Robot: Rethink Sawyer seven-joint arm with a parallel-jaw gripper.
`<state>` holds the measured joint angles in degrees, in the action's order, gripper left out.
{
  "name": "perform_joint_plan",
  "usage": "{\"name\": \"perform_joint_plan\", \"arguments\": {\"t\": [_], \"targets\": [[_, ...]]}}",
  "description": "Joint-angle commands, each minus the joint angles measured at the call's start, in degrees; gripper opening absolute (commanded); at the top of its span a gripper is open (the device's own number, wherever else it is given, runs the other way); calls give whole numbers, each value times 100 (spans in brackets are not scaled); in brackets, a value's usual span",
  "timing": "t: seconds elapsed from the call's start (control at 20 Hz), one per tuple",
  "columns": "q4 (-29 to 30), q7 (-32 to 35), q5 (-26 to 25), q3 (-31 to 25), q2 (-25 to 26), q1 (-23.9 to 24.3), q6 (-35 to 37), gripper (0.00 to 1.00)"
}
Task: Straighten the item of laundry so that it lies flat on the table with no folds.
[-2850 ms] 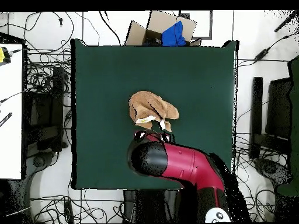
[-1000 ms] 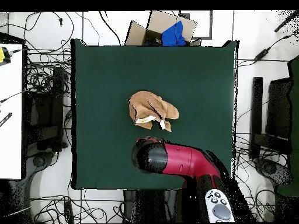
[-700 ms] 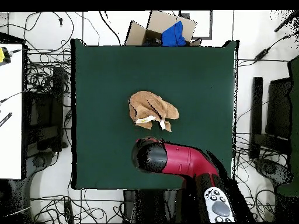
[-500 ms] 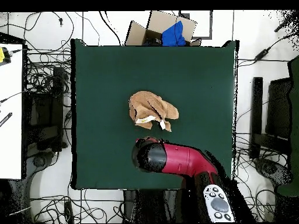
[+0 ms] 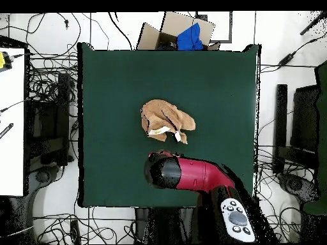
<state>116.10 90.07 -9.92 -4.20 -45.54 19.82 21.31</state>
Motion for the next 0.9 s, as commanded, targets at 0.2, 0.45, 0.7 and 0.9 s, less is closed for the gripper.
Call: {"name": "perform_joint_plan", "arguments": {"t": [0.2,0.45,0.7,0.9], "targets": [[61,513,-343,-352,351,-17,-499,100],[51,546,-357,-340,457,-9,-614,100],[36,593,-373,-296,607,-17,-795,100],[20,644,-376,-247,755,-32,-950,100]]}}
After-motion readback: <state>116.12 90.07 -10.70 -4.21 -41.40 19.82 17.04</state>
